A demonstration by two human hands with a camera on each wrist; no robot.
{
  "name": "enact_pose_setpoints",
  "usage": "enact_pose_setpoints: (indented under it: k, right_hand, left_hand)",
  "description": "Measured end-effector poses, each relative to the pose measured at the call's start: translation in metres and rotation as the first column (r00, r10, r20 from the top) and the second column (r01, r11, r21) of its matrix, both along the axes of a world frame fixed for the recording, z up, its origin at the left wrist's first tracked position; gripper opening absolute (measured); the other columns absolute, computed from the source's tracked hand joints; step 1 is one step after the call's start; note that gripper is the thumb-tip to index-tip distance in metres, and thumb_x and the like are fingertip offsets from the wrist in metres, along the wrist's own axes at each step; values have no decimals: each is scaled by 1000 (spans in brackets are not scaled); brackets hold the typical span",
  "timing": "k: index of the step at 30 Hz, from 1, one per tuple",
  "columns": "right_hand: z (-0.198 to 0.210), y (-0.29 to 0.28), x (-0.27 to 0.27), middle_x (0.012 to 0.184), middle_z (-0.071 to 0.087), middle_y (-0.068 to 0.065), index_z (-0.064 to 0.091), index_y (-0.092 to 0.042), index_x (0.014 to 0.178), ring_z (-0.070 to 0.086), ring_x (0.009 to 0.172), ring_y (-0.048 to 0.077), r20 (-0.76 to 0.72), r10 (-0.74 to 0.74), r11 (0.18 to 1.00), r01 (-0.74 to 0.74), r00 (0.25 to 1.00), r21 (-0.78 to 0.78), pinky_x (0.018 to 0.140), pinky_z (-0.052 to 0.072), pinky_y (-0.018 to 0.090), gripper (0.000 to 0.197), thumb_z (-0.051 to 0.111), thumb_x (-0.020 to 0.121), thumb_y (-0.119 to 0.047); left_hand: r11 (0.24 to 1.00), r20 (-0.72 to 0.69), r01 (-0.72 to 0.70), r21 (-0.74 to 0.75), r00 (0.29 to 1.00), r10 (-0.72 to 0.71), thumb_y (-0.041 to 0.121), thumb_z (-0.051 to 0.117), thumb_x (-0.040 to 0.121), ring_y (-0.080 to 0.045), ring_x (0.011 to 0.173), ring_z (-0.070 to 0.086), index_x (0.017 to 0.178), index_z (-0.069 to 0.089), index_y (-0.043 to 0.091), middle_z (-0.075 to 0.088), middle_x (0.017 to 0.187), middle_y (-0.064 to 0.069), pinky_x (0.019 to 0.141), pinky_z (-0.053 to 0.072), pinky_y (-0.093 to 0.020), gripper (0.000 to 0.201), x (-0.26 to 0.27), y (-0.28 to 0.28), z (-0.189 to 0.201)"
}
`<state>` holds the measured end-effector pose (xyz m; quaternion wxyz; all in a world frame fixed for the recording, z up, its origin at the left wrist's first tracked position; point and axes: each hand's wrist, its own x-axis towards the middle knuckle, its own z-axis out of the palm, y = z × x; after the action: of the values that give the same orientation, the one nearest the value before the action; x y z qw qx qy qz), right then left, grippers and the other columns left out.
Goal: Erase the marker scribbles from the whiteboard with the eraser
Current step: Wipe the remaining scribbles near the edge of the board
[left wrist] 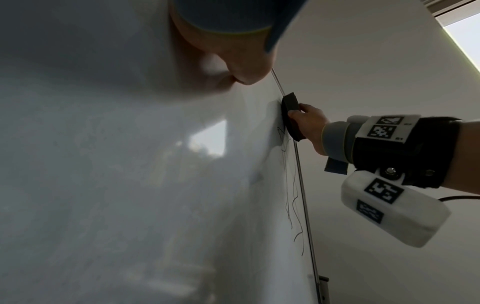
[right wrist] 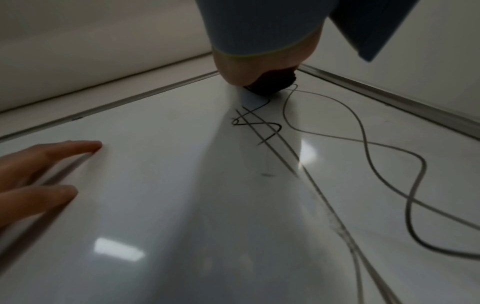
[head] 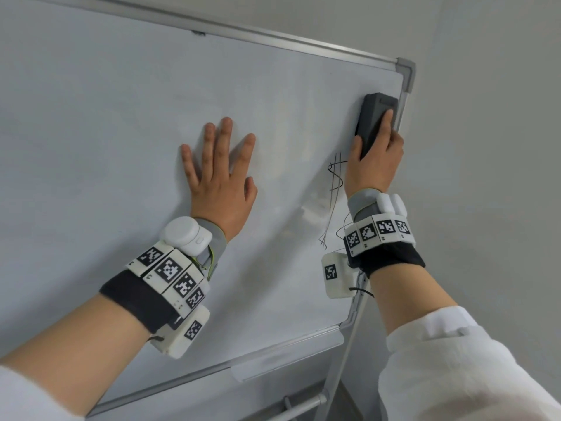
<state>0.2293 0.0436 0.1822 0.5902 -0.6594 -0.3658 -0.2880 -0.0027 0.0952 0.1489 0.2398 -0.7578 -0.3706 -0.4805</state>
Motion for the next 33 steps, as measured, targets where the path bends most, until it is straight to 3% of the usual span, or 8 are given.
enact_pose_setpoints:
  k: [4, 11, 15, 18, 23, 25, 30, 33]
  right_hand:
    - [-9, -3, 9, 136, 35, 18, 14, -11, 150, 38, 121, 33, -200, -41, 999, 37, 979, -21, 103, 29, 34, 62, 44, 98, -25]
    - [-9, -1, 6, 137, 35, 18, 17, -11, 149, 38, 121, 34, -219, -36, 999, 38, 975, 6, 102, 28, 35, 61, 46, 96, -21]
    - [-23, -2, -12, 137, 37, 19, 26, -8, 146, 38, 123, 34, -109, 84, 995, -77, 990, 67, 105, 26, 34, 62, 54, 91, -13]
    - [-47, -1, -36, 134, 41, 21, 33, -4, 142, 40, 121, 35, 20, 157, 987, -157, 987, 26, 106, 29, 36, 61, 58, 87, -9]
    - [-65, -2, -45, 131, 43, 21, 39, -4, 139, 43, 117, 37, 155, 226, 974, -218, 962, -67, 103, 35, 41, 59, 61, 85, -9]
    - [-61, -4, -35, 132, 43, 21, 39, -5, 140, 43, 117, 37, 148, 193, 981, -185, 970, -65, 103, 34, 40, 59, 61, 85, -10]
    - [-48, -7, -12, 137, 41, 16, 33, -8, 142, 40, 126, 33, -96, 122, 992, -120, 988, 28, 108, 30, 39, 62, 59, 87, -10]
    - [-54, -6, -20, 135, 42, 18, 35, -5, 141, 40, 124, 33, -46, 130, 991, -130, 990, 21, 107, 29, 36, 61, 60, 86, -10]
  left_hand:
    - [1000, 17, -2, 23, 1000, 2, 25, 35, 83, -30, 140, 7, 142, 30, 24, 18, 153, -13, 108, 1, -57, 60, 1, 0, 0]
    - [1000, 14, -10, 22, 1000, 10, 25, 35, 83, -30, 140, 6, 142, 30, 24, 18, 153, -13, 108, 0, -57, 60, -1, 1, 0]
    - [1000, 10, -27, 6, 1000, 27, 26, 33, 82, -32, 140, 8, 142, 30, 23, 17, 153, -14, 108, 1, -58, 60, -2, 0, 1]
    - [999, 9, -24, -31, 1000, 24, 26, 31, 82, -33, 141, 8, 142, 30, 23, 14, 154, -14, 108, -1, -58, 60, -1, -1, 3]
    - [998, 11, -5, -60, 1000, 5, 20, 44, 84, -32, 142, 5, 143, 29, 24, 11, 155, -15, 109, -3, -56, 61, 1, 0, 0]
    - [999, -3, 8, -46, 1000, -9, 19, 46, 84, -32, 142, 6, 143, 30, 25, 12, 154, -15, 109, -3, -55, 61, 1, 0, -4]
    - [999, -1, 8, -34, 1000, -8, 20, 46, 83, -34, 141, 7, 142, 31, 25, 13, 154, -16, 109, -2, -56, 61, 5, -1, -10]
    - [1000, 25, -15, -25, 1000, 16, 19, 46, 82, -38, 140, 9, 141, 30, 23, 15, 153, -20, 107, 0, -59, 61, 8, 0, -12]
